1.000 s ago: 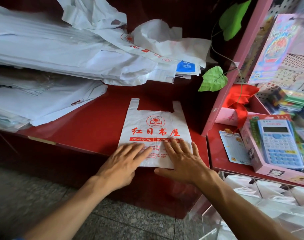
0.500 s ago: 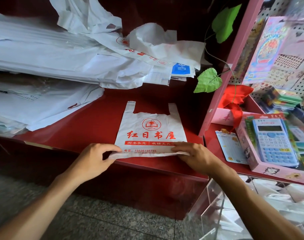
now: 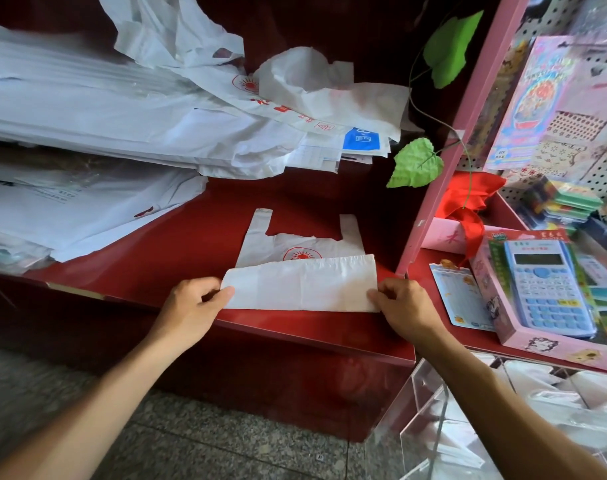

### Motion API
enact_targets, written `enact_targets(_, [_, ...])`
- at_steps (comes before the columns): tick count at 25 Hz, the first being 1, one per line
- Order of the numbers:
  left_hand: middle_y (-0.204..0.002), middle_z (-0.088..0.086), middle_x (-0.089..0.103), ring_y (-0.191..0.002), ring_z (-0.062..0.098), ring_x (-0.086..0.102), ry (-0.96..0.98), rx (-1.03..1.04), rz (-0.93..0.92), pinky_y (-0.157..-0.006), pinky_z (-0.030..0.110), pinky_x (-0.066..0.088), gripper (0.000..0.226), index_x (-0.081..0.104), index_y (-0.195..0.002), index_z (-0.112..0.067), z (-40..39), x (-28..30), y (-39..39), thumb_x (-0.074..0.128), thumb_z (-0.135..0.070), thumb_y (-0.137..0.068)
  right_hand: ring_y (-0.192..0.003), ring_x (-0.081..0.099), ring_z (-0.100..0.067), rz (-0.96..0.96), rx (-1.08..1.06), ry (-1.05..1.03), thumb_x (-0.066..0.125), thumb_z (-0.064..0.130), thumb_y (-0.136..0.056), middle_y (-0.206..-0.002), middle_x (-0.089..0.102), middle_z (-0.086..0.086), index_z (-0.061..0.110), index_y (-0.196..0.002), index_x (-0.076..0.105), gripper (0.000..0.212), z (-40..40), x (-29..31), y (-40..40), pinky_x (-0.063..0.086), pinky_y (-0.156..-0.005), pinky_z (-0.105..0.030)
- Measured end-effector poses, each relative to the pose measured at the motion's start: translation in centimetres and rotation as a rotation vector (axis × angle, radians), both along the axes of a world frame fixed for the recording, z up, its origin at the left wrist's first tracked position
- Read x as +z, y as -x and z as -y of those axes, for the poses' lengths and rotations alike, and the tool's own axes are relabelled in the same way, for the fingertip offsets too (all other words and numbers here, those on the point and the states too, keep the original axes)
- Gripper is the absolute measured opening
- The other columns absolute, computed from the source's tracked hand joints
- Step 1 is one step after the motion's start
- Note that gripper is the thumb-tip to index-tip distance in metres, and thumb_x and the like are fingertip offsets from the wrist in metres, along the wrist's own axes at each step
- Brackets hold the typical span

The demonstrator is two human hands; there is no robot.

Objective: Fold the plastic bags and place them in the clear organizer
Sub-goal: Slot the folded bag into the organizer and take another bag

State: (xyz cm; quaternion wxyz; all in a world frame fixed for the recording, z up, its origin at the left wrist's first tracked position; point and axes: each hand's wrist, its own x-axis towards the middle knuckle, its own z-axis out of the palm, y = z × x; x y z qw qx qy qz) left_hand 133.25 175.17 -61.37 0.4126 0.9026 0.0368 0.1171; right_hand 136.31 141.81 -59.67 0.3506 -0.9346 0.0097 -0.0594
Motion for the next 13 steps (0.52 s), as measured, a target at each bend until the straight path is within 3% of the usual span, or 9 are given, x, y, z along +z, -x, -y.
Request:
enact_targets(3, [-0.053,0.000,0.029,-0.055,0.020,0.029,-0.001,0.077,0.022,-0.055,0.036,0.022,0.049,0.043,-0.061,-0.004,1.1,0.4,0.1,0.068,-0.038,-0.086,-0.064,0.055,-0.028,-0.031,-0.053,0.054,0.061,0.023,-0.090,-0.060,0.054,-0.004,0.007,-0.069,0.061,0.026,-0.9,-0.2,-0.3,0.034,-0.052,-0.031])
enact_targets(6, [-0.050,-0.005,0.031,-0.054,0.022,0.033,0.006,0.094,-0.052,-0.059,0.036,0.025,0.047,0.043,-0.064,-0.009,1.5,0.6,0.2,0.057,-0.053,-0.075,-0.067,0.056,-0.032,-0.077,-0.087,0.035,0.057,0.021,-0.088,-0.062,0.054,-0.006,0.006,-0.068,0.059,0.025,-1.1,-0.3,-0.6,0.035,-0.057,-0.030])
enact_targets(11, [-0.052,-0.001,0.036,-0.056,0.025,0.040,-0.066,0.127,-0.072,-0.065,0.035,0.028,0.046,0.042,-0.063,-0.005,1.8,0.5,-0.1,0.051,-0.049,-0.070,-0.061,0.049,-0.031,-0.048,-0.081,0.082,0.052,0.014,-0.087,-0.059,0.050,-0.006,0.005,-0.063,0.052,0.026,-1.4,0.1,-0.2,0.032,-0.051,-0.031])
enact_targets(13, [-0.053,0.004,0.041,-0.059,0.026,0.046,-0.118,0.170,-0.069,-0.070,0.035,0.031,0.049,0.045,-0.062,-0.004,2.0,0.5,-0.1,0.051,-0.051,-0.075,-0.064,0.051,-0.034,-0.013,-0.102,0.125,0.050,0.017,-0.089,-0.059,0.047,-0.004,0.012,-0.059,0.044,0.031,-1.9,0.0,-0.1,0.033,-0.058,-0.030])
